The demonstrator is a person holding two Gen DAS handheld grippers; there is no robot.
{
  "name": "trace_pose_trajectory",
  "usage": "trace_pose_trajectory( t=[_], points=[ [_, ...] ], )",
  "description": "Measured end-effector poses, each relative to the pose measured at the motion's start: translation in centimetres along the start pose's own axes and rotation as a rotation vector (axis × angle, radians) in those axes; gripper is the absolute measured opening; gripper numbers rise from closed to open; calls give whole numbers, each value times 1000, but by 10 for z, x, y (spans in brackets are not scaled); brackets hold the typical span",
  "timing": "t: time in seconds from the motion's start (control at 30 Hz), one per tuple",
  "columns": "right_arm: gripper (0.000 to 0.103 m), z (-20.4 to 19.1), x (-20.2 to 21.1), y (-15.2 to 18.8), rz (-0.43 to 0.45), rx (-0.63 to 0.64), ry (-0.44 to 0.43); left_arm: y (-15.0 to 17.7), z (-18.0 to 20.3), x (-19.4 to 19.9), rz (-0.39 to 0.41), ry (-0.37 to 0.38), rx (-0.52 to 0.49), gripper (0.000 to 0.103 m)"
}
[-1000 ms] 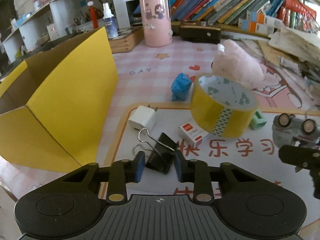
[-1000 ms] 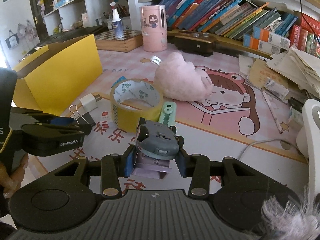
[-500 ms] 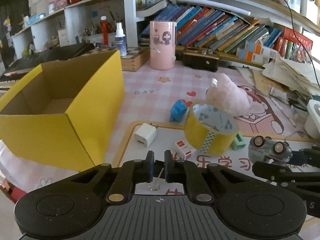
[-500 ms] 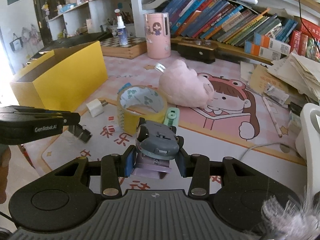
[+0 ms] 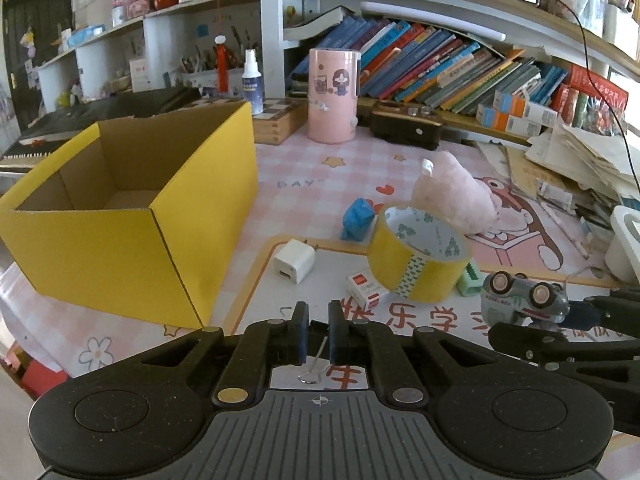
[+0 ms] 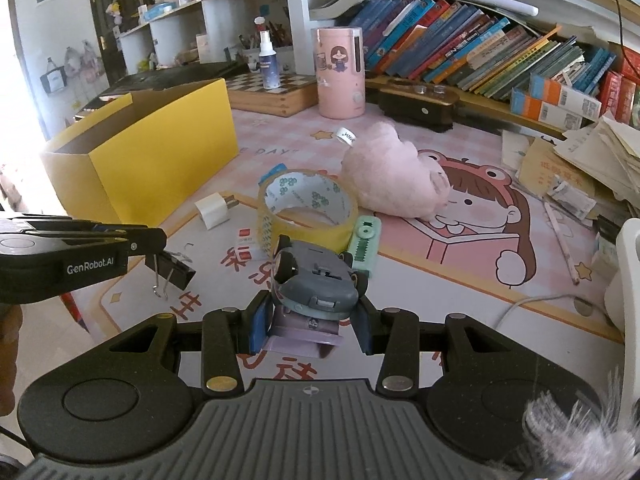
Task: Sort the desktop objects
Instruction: 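Lift the binder clip with the left tool while the right tool holds the toy car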
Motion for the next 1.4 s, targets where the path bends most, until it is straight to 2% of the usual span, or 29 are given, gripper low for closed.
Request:
trace_pose_trajectory(
  t=[0.4, 0.73, 1.4],
  points=[
    [40, -10, 1, 2, -7, 15, -17, 8, -6, 12, 12, 9, 3, 8],
    [40, -43, 9, 5, -3, 26, 6, 16, -36, 30, 32, 41, 18, 8],
    [40, -176, 23, 22, 1, 19, 26, 49, -149, 84, 42, 79, 17, 8]
  ],
)
Point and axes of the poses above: each gripper's, at about its wrist camera, not at the fingertips, and x roughly against the way its jaws point, z to its right, y to its underside, the point moved 4 cm from there along -x, roughly the way its jaws point, and after that the axes turned 1 degree about x, right-handed, at the moved point
